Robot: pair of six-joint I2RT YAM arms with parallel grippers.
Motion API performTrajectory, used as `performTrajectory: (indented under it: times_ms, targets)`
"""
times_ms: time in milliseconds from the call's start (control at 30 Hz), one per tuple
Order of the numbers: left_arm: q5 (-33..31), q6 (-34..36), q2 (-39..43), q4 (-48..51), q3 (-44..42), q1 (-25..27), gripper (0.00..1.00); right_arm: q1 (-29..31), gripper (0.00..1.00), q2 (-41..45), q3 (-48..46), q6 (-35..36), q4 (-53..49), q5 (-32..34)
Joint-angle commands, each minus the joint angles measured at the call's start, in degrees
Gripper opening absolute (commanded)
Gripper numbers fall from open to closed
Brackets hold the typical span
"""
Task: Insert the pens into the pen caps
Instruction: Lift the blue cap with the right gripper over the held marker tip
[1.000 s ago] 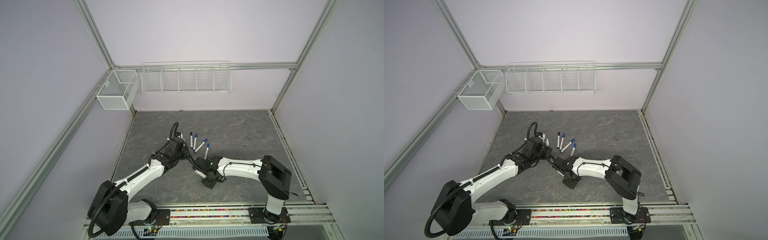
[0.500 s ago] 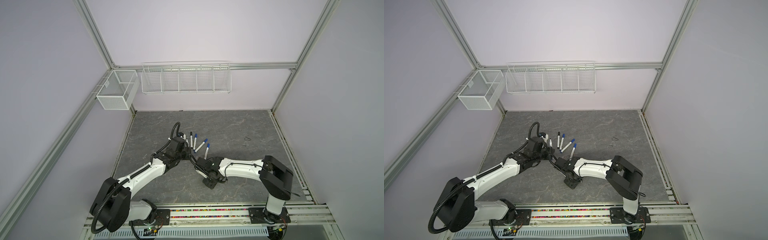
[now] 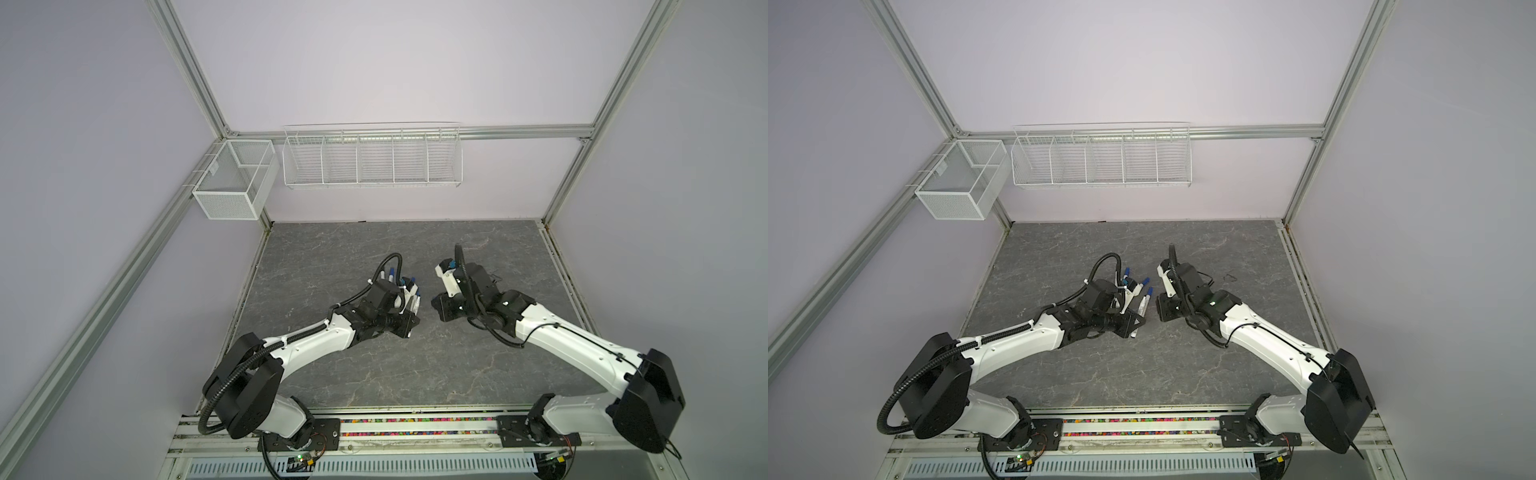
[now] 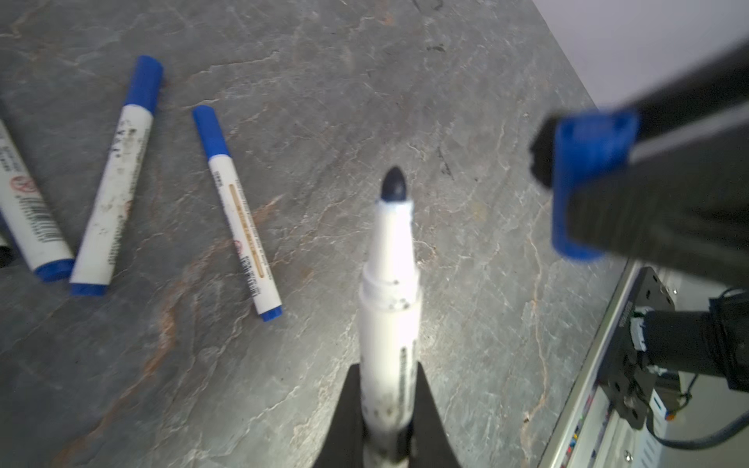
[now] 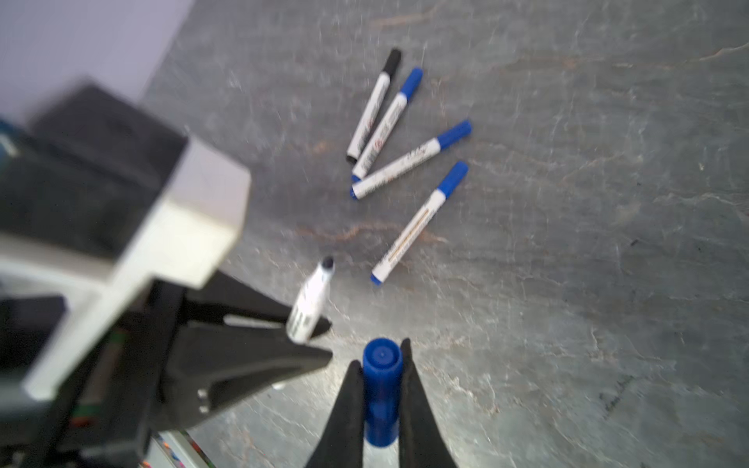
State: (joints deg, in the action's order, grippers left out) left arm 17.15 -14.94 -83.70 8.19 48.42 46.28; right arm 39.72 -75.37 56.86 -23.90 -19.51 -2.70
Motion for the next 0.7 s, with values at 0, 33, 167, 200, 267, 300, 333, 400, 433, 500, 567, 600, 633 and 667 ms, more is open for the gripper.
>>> performTrajectory:
  times_ms: [0,33,167,200,267,300,333,400,433,500,567,600,633,667]
  targets:
    - [4.1,4.03,-0.19,0.0,1.66,0.17,0.0,-1.84,0.08,0.62,-2.14,-6.17,8.28,-7.29]
    - [4.77,4.29,-0.06,-0.04,1.6,0.19,0.0,-2.09,0.09,0.78,-2.16,-6.62,9.24,-7.68]
    - [5.94,4.74,0.4,-0.01,1.66,0.37,0.0,-2.32,0.09,-0.21,-1.4,-6.77,10.79,-10.64]
    - [6.01,4.77,0.47,-0.07,1.56,0.37,0.0,-2.3,0.09,-0.49,-1.24,-6.85,11.03,-11.0]
    - [6.36,4.83,0.72,-0.25,1.48,0.37,0.0,-2.29,0.09,-1.11,-1.29,-7.18,11.65,-11.6]
    - [6.4,4.93,0.86,-0.27,1.39,0.39,0.0,-2.28,0.09,-1.38,-1.29,-7.17,11.84,-11.77]
    - [6.32,4.84,0.94,-0.28,1.3,0.34,0.0,-2.31,0.09,-1.65,-1.25,-7.21,11.93,-11.94]
    - [6.28,4.83,1.16,-0.45,1.16,0.34,0.0,-2.4,0.09,-2.23,-1.12,-7.21,11.9,-12.03]
    - [6.32,4.83,1.26,-0.54,1.09,0.38,0.0,-2.34,0.09,-2.42,-1.1,-7.15,11.83,-11.94]
    - [6.48,4.87,1.52,-0.76,0.9,0.38,0.0,-2.35,0.09,-2.66,-1.27,-7.08,11.87,-11.54]
    - [6.49,4.96,1.78,-0.93,0.77,0.42,0.0,-2.45,0.09,-2.65,-1.39,-6.73,12.06,-10.95]
    - [6.53,4.95,1.87,-1.04,0.71,0.42,0.0,-2.53,0.09,-2.72,-1.36,-6.48,12.03,-10.83]
    - [6.58,4.93,2.09,-1.13,0.6,0.39,0.0,-2.57,0.09,-2.75,-1.32,-6.25,11.91,-10.62]
    - [6.54,4.93,2.19,-1.15,0.46,0.46,0.0,-2.63,0.09,-2.8,-1.29,-6.18,11.86,-10.52]
